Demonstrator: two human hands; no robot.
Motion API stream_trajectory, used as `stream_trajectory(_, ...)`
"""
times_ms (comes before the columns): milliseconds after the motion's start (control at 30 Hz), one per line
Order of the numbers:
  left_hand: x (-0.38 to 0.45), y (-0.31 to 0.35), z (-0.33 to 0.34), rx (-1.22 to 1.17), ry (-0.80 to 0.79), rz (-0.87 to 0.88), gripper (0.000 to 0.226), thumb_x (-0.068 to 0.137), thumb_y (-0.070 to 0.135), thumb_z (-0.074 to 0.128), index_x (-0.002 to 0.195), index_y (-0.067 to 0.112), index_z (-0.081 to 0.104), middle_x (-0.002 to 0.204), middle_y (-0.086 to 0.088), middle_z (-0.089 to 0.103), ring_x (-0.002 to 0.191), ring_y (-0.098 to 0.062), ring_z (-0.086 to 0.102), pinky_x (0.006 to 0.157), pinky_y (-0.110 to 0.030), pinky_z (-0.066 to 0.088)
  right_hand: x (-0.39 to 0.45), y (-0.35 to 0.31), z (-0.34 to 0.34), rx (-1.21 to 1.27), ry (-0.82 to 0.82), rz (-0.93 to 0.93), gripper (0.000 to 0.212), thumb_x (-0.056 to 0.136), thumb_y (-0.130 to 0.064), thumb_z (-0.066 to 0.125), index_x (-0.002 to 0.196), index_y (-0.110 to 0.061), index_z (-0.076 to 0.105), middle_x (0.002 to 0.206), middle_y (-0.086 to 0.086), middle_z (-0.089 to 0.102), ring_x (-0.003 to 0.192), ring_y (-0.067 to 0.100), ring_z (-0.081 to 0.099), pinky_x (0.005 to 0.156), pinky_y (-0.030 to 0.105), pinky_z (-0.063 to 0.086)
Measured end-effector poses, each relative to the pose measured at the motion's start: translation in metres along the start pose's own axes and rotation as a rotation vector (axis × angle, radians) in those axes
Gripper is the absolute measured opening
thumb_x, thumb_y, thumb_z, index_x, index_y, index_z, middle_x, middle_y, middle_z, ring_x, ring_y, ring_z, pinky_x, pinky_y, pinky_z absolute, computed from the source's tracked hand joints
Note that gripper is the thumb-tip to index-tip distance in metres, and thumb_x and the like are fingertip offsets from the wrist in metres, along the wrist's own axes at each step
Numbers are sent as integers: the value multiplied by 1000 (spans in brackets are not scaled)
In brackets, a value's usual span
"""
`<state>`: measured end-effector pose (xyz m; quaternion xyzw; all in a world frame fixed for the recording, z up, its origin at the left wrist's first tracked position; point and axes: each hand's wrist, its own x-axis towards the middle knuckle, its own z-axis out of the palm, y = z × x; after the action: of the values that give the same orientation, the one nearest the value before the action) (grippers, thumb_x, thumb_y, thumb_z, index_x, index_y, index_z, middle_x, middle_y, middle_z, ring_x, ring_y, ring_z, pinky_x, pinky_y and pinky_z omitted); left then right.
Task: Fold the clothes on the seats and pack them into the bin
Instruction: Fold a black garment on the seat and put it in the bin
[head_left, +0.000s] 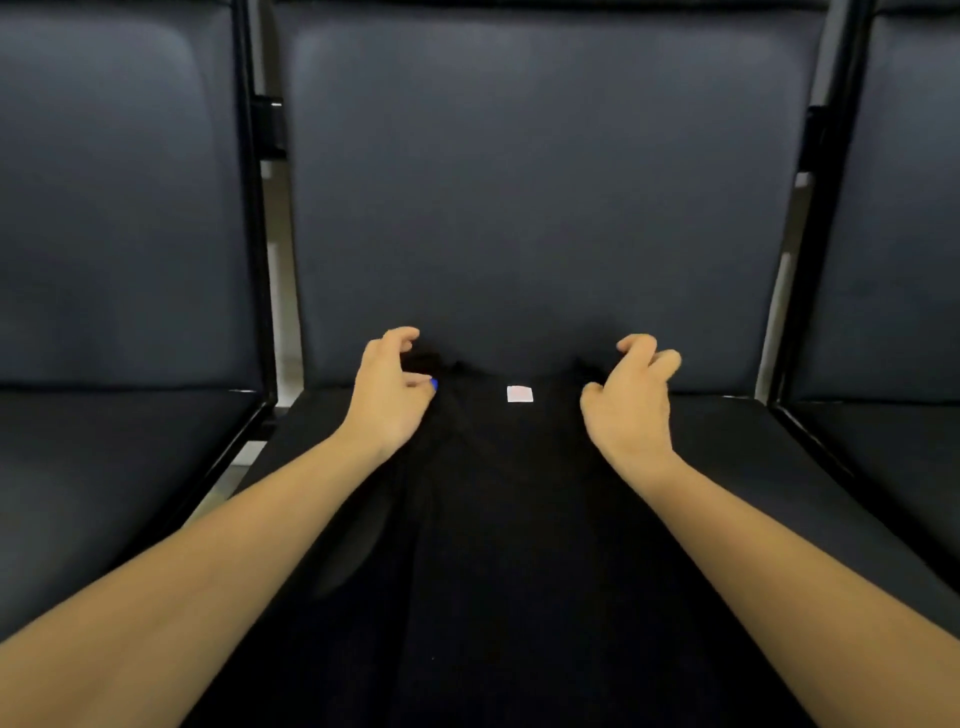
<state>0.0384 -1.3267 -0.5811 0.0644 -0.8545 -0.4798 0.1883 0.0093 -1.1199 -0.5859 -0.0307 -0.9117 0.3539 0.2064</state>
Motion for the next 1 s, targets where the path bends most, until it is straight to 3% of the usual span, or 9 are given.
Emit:
stream_trajectory(100, -30, 3, -24, 49, -37, 106, 56, 90, -4, 54, 140, 17, 38, 138, -1, 39, 98, -10, 57, 82, -14, 43, -9, -7, -13, -266, -305, -124, 53, 90, -18, 55, 136, -10, 32, 132, 12, 44, 111, 33, 53, 93, 40, 43)
stream_trajectory(167, -58, 11, -48, 55, -63, 140, 49, 88, -6, 55, 128, 22, 47, 127, -2, 50, 91, -7, 57, 81, -12, 45, -15, -13, -27, -352, -484, -117, 67, 91, -28, 55, 147, -15, 22, 148, 9, 33, 127, 32, 44, 105, 44, 37)
stream_trajectory(300, -142, 29, -105, 224, -290, 103, 37, 86, -1, 61, 96, 34, 53, 97, 4, 61, 78, -7, 57, 70, -7, 43, -45, -28, -63, -456, -502, -176, 70, 92, -28, 53, 151, -21, 15, 158, 7, 9, 134, 36, 32, 105, 46, 36)
stream_trajectory(400, -206, 40, -140, 475, -488, 31, 24, 85, 14, 66, 86, 35, 55, 83, 10, 62, 74, 2, 56, 64, -11, 43, -77, -42, -94, -493, -534, -209, 63, 93, -31, 51, 148, -18, 23, 150, 13, 25, 132, 36, 33, 103, 44, 35)
stream_trajectory(500, -251, 50, -158, 659, -632, -113, 15, 90, 24, 60, 76, 26, 58, 62, 12, 60, 51, 2, 55, 52, -12, 41, -121, -51, -130, -585, -696, -241, 60, 93, -36, 51, 146, -20, 29, 145, 10, 34, 131, 33, 36, 102, 41, 36)
stream_trajectory(633, -286, 58, -156, 720, -855, -329, 22, 96, 11, 37, 80, 17, 52, 77, -3, 58, 44, -11, 52, 38, -18, 41, -185, -51, -180, -679, -908, -189, 53, 92, -43, 50, 139, -23, 39, 138, 6, 47, 123, 27, 48, 96, 35, 42)
stream_trajectory(800, -304, 70, -142, 599, -867, -398, 26, 100, 30, 41, 85, 11, 49, 70, -3, 56, 39, -10, 51, 38, -20, 44, -246, -33, -220, -798, -897, -191, 42, 94, -55, 42, 105, -17, 57, 115, 4, 60, 111, 26, 57, 81, 32, 41)
stream_trajectory(900, -308, 69, -134, 805, -826, -289, 42, 95, 53, 44, 81, 14, 51, 67, 0, 60, 38, -8, 53, 47, -21, 44, -266, -20, -230, -778, -895, -161, 49, 87, -69, 41, 73, -23, 46, 83, -7, 54, 89, 20, 58, 75, 31, 43)
stream_trajectory(1000, -310, 70, -129, 818, -848, -239, 35, 99, 44, 40, 78, 17, 43, 69, 1, 59, 37, -5, 52, 46, -19, 42, -274, -5, -227, -705, -871, -140, 45, 85, -68, 45, 73, -25, 42, 77, -11, 49, 79, 16, 52, 71, 29, 43)
